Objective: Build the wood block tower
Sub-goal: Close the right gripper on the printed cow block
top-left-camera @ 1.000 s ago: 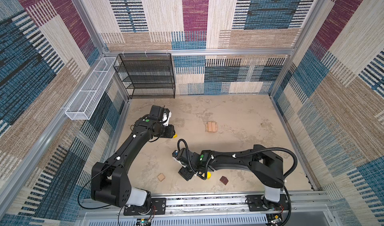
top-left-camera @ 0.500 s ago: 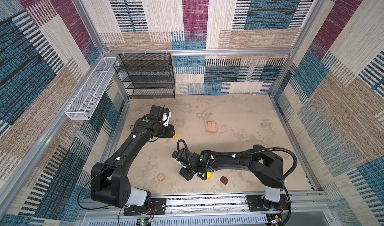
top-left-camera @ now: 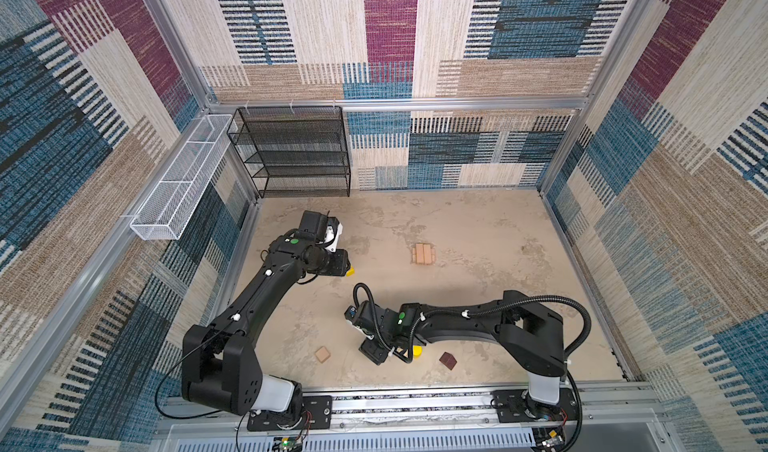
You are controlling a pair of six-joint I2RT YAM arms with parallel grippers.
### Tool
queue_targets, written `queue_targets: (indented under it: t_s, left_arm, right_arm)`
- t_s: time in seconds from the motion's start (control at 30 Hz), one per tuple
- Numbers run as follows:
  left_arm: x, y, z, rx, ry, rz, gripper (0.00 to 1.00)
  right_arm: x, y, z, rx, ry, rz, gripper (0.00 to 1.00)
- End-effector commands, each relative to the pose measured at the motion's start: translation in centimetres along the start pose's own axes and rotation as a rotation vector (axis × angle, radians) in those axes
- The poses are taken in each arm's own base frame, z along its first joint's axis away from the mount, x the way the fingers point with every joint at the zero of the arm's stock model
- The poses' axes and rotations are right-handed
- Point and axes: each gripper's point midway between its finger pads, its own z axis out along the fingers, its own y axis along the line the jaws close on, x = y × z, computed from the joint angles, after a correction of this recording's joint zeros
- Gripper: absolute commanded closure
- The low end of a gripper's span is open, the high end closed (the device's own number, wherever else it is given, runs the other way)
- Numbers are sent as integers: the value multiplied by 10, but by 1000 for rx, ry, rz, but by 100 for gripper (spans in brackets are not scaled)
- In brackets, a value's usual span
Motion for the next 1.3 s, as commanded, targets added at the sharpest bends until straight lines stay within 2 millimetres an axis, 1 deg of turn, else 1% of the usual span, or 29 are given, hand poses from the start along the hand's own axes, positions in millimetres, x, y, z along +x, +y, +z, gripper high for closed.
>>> queue_targets:
  t_s: [0.0, 0.4, 0.6, 0.77, 0.93, 1.07, 1.13, 1.27]
  left_arm:
    - [5, 2, 1, -12, 19, -20, 55]
    - [4, 3, 0, -15, 17, -19, 55]
    - [5, 3, 0, -16, 16, -19, 55]
    - [5, 3, 0, -18, 17, -19, 55]
    - [4, 3, 0, -19, 14, -19, 55]
    - [5, 4, 0, -20, 14, -19, 55]
    - [4, 3, -1, -20, 12, -18, 55]
    - [5, 4, -1, -20, 12, -19, 55]
  right_arm:
    - [-3, -2, 0, 17, -6, -12, 32]
    - [-4, -4, 1, 33, -4, -10, 36]
    - [-2, -5, 0, 39, -4, 2, 40]
    - [-1, -7, -1, 50, -4, 13, 44]
    - [-2, -8, -3, 56, -12, 21, 53]
    - [-3, -10, -5, 63, -19, 32, 58]
    - [-4, -10, -7, 65, -25, 38, 62]
    - [-5, -12, -11, 72, -39, 52, 66]
